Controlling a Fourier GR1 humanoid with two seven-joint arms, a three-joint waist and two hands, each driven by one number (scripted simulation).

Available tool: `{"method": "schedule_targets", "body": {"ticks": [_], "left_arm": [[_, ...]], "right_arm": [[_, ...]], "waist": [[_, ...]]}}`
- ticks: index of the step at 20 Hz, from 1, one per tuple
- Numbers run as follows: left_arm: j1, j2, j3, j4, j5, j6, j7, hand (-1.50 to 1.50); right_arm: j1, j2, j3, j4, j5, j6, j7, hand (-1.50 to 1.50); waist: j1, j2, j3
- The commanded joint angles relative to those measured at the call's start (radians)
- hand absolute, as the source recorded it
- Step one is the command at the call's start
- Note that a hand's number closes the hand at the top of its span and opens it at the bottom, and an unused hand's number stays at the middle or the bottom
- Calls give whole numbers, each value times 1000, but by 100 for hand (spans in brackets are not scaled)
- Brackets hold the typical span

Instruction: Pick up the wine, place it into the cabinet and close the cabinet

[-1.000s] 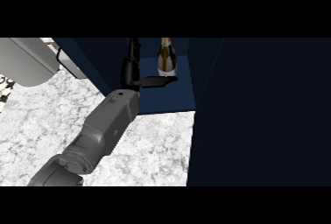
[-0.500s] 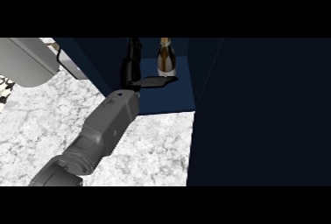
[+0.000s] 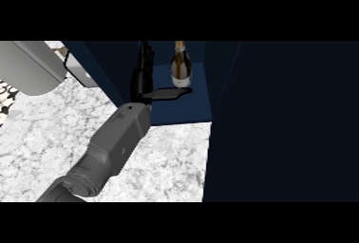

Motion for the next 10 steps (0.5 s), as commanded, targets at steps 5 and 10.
{"method": "schedule_targets", "body": {"ticks": [5,10], "left_arm": [[256,1,-282,-303,150,110,45,-150],[423,1,-502,-577,213,315,44,-150]], "right_arm": [[72,-9,-42,-69,-38,4,-11,-150],[81,-23,-41,-85,-33,14,-9,-150]], "waist": [[41,-10,0],[56,-8,0]]}}
